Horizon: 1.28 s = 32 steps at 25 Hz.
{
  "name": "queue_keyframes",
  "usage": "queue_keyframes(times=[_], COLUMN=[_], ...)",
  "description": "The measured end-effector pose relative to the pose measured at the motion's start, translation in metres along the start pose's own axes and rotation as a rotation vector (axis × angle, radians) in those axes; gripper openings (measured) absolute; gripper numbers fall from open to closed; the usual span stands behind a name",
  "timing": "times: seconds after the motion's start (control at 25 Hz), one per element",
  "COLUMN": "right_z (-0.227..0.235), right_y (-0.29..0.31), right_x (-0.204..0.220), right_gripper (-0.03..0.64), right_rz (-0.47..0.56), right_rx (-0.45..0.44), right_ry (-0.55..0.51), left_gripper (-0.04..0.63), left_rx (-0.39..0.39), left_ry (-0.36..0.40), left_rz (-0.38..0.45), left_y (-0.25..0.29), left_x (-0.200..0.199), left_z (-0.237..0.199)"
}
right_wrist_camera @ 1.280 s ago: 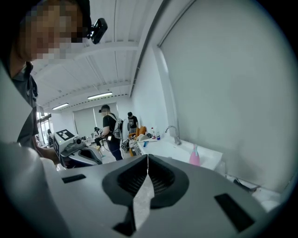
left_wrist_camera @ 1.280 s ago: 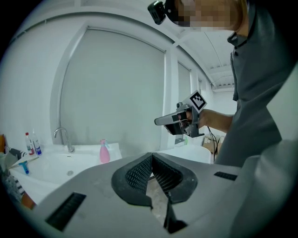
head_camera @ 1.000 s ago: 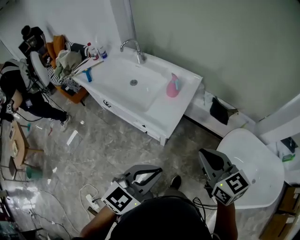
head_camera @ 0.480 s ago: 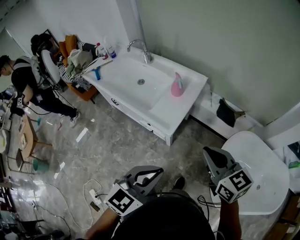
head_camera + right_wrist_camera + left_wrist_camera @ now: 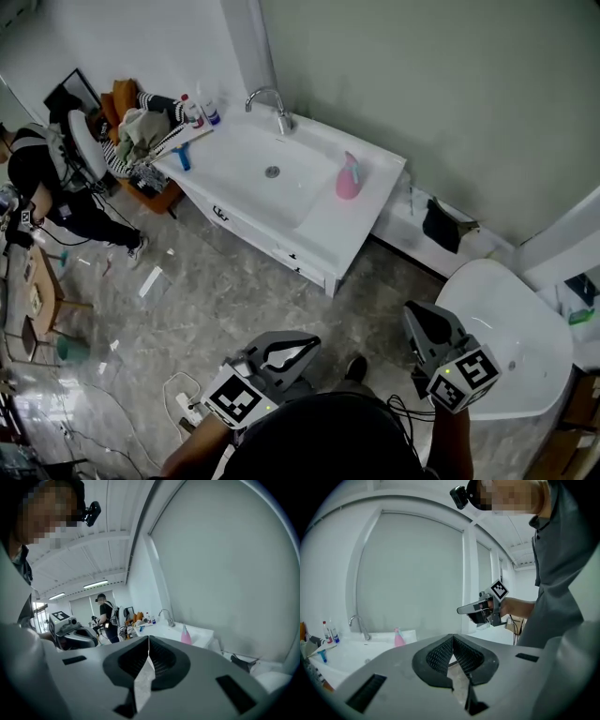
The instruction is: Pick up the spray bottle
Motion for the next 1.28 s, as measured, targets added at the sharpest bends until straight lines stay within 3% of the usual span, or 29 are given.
queue_keyframes(times=[0.48,0.84,1.0,1.28], right_z=[-0.018,-0.037,-0.017,0.044], right_y=[0.04,0.068,0.075,0.095], right_x=[-0.016,-0.03,-0.026,-0.041], right_gripper=[0.009,0.009,0.009,0.009], right_rz=[0.005,0.018,-0.015,-0.035], right_rx=[0.077,0.073,0.046,-0.024], right_ry=[-0.005,-0.039,-0.027,-0.033], left_gripper=[0.005,0.005,0.005,0.005], left_rx=[0.041,0.06,0.033,-0.05], left_ry=[-0.012,-0.016,-0.02,-0.093], left_rz=[0.012,0.014,-0.021,-0.011], left_y=[-0.026,-0.04,-0.027,0.024], left_x=[0.01,0.022,0.024,0.008], left_z=[-0.05,-0.084,-0.095,-0.099])
Point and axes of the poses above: the fingertips, and each gripper's own axes: y forward along the fingers, z to its right, x out of its underside, the point moved 8 cm from there along -y, backward along the fingers
